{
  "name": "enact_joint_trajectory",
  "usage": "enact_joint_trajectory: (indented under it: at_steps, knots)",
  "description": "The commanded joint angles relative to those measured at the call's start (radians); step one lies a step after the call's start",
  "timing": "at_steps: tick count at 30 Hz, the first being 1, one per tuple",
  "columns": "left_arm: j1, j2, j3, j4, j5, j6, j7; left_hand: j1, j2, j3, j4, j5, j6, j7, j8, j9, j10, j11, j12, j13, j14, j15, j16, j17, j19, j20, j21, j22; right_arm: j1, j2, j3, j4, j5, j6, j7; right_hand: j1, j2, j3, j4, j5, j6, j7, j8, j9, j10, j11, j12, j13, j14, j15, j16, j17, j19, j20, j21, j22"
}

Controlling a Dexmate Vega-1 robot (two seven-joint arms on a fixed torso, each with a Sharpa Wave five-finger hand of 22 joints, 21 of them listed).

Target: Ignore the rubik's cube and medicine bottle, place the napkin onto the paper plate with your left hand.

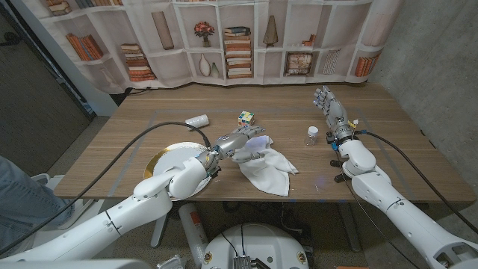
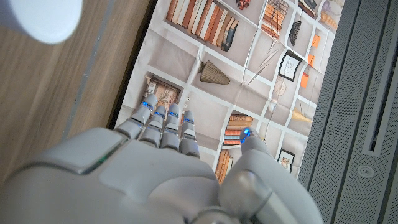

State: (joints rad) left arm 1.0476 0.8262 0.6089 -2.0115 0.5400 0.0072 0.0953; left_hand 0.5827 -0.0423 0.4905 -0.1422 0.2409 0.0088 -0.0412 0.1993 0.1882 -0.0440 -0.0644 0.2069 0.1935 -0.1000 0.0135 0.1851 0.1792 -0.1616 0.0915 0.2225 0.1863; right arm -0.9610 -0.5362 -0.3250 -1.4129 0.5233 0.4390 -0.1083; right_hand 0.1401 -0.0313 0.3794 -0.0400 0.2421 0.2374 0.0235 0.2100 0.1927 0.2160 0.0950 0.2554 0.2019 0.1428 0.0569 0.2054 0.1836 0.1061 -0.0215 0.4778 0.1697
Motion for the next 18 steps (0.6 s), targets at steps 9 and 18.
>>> enact_joint_trajectory:
  at_steps: [9,18]
  knots:
    - [-0.019,0.006,0.037,0.01,0.009,0.021,-0.049,0.017,0.001,-0.003,-0.004,0.012,-0.004,0.002,0.0,0.005,-0.005,-0.001,-0.001,0.001,-0.001,0.008,0.005,0.004,-0.006,0.005,-0.003,0.003,0.009,0.013,-0.011,0.012,-0.007,0.005,-0.003,0.009,0.005,0.003,-0.007,0.0,-0.006,-0.001,-0.002,0.006,-0.002,-0.001,0.002,0.002,-0.004,-0.004,-0.001,0.004,-0.001,0.002,-0.002,0.006]
    - [-0.026,0.004,0.049,0.01,0.007,0.041,-0.076,0.033,-0.004,-0.004,-0.004,0.017,-0.004,0.003,0.001,0.006,-0.009,0.001,-0.001,0.001,-0.003,0.012,0.004,0.004,0.03,0.082,0.008,0.003,0.014,0.015,-0.013,0.015,-0.004,-0.002,-0.002,0.009,0.005,0.003,-0.007,0.0,-0.006,-0.001,-0.002,0.006,-0.002,-0.001,0.002,0.002,-0.004,-0.004,-0.001,0.004,-0.001,0.002,-0.002,0.006]
